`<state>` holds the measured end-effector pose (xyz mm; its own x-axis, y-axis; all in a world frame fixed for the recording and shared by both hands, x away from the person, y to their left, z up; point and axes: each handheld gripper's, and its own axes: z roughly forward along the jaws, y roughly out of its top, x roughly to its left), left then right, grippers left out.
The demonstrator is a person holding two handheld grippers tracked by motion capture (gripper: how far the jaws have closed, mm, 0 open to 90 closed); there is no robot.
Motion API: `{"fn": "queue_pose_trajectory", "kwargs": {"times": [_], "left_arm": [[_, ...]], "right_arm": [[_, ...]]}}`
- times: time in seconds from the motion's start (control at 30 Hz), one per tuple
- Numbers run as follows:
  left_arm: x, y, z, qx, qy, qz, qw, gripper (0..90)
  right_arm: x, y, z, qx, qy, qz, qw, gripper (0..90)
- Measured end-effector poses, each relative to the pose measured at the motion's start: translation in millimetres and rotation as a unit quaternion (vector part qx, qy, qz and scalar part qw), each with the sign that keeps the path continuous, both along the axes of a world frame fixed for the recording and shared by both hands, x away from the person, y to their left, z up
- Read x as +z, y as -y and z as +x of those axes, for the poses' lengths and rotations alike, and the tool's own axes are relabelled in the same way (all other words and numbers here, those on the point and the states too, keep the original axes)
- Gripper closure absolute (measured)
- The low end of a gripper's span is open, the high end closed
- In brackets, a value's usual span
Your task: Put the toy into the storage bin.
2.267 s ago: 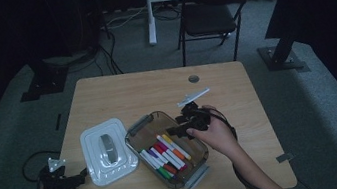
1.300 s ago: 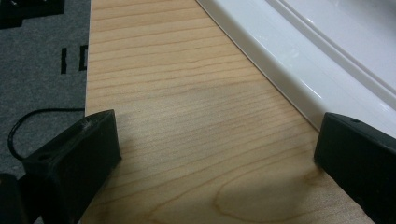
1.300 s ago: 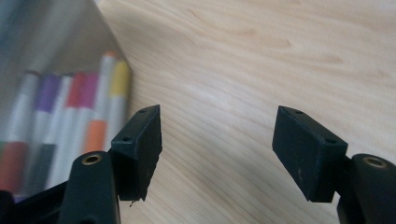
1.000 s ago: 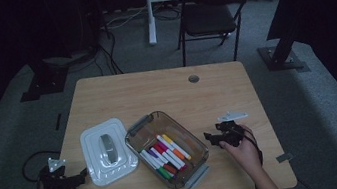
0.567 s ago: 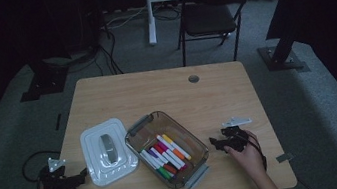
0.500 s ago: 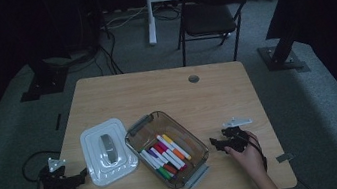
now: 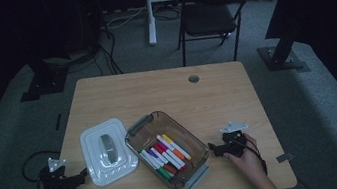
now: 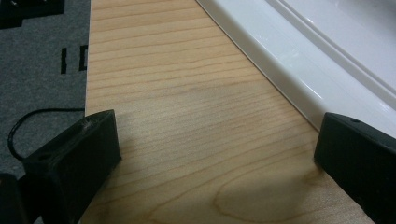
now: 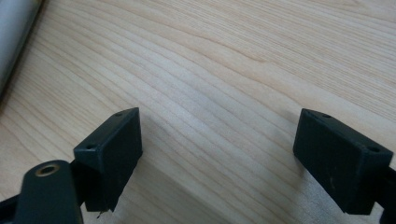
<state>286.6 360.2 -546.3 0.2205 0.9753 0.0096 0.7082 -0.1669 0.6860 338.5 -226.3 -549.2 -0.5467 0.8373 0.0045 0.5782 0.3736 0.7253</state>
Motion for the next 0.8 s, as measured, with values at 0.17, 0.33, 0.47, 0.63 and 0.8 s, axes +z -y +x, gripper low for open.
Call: {"fn": "queue_pose_trajectory", "kwargs": {"times": [0.17, 0.33, 0.47, 0.63, 0.8], "left_arm": [[0.1, 0.0, 0.0, 0.0, 0.0, 0.0, 1.0, 0.7], [0.1, 0.0, 0.0, 0.0, 0.0, 0.001, 1.0, 0.7], [0.1, 0.9, 0.0, 0.005, -0.001, 0.0, 1.0, 0.7], [0.2, 4.4, 0.3, 0.023, -0.002, 0.002, 0.9997, 0.7], [0.3, 6.1, 0.4, 0.031, -0.001, 0.001, 0.9995, 0.7]], "right_arm": [[-0.3, -0.6, 0.0, -0.013, -0.002, -0.001, 0.9999, 12.0], [-0.2, -1.8, 1.3, -0.025, -0.003, -0.001, 0.9997, 11.8], [-0.3, -2.2, 2.2, -0.027, -0.003, -0.001, 0.9996, 11.8], [-0.2, -2.9, 3.9, -0.028, -0.002, -0.002, 0.9996, 11.8], [-0.3, -2.7, 3.9, -0.028, -0.002, -0.001, 0.9996, 11.9]]}}
